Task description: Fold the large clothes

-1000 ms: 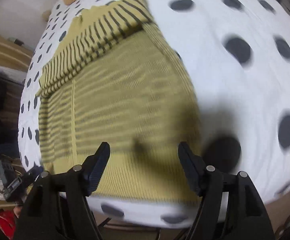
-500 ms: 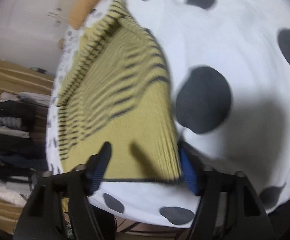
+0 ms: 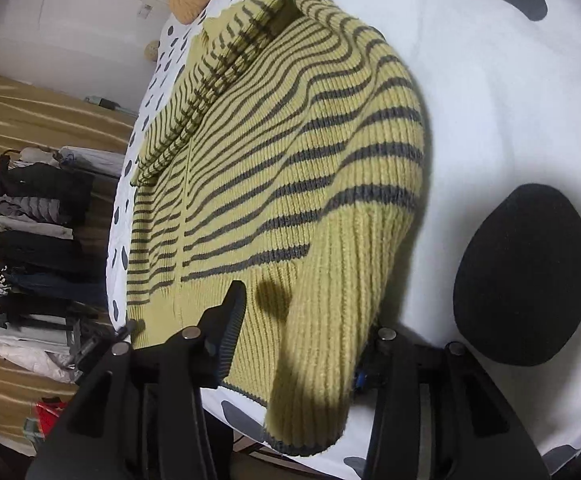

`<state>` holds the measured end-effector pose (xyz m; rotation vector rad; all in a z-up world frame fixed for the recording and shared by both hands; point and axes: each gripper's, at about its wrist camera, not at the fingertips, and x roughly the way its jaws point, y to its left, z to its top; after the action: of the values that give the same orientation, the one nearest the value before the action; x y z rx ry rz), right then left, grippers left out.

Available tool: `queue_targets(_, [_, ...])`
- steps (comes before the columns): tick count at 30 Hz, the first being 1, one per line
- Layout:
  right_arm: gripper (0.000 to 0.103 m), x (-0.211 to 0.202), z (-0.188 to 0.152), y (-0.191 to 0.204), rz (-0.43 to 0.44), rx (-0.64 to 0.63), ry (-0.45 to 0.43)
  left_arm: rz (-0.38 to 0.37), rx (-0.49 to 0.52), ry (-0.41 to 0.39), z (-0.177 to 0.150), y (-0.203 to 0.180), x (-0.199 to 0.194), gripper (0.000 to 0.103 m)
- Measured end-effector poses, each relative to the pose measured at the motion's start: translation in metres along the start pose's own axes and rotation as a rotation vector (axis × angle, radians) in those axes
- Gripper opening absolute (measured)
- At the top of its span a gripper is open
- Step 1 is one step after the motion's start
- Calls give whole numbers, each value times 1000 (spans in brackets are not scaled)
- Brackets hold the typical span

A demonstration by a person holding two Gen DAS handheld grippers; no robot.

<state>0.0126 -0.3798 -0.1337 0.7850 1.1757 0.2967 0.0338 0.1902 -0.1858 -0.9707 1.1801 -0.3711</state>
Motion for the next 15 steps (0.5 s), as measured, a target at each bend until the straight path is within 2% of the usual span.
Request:
queue_targets(2, [44,0,-1,-1,12,7,-5,14,42,2,9,-10,6,43])
queue_targets(3, [40,-2,-1,-4,16,11,-5,32,59,7,14,-16,11,23])
queue_targets(4, [33,-3,-1,-5,8,12,-8,60,78,17,17,-23,18,12])
queue_targets(6, [28,-6,-2,0,-11,6,-23,105,118,17,19,-38,24,13])
queue_targets(8, [21,-16,-4,14,-62,-32,-45,220,224,-29,16,-64,16,13])
queue_targets(9, [19,-22,-5,22,-106,-60,-55,285,278,-52,13,-77,10,13])
queue_targets(10, [17,-30,-6,36,-192,-104,-65,335,325,-73,9,-91,1,13])
queue_targets(13, [15,-51,-11,60,-345,-152,-78,378,365,-121,3,-122,-31,13])
queue_targets(15, [14,-66,-15,66,-407,-152,-85,399,362,-111,1,-124,-43,13])
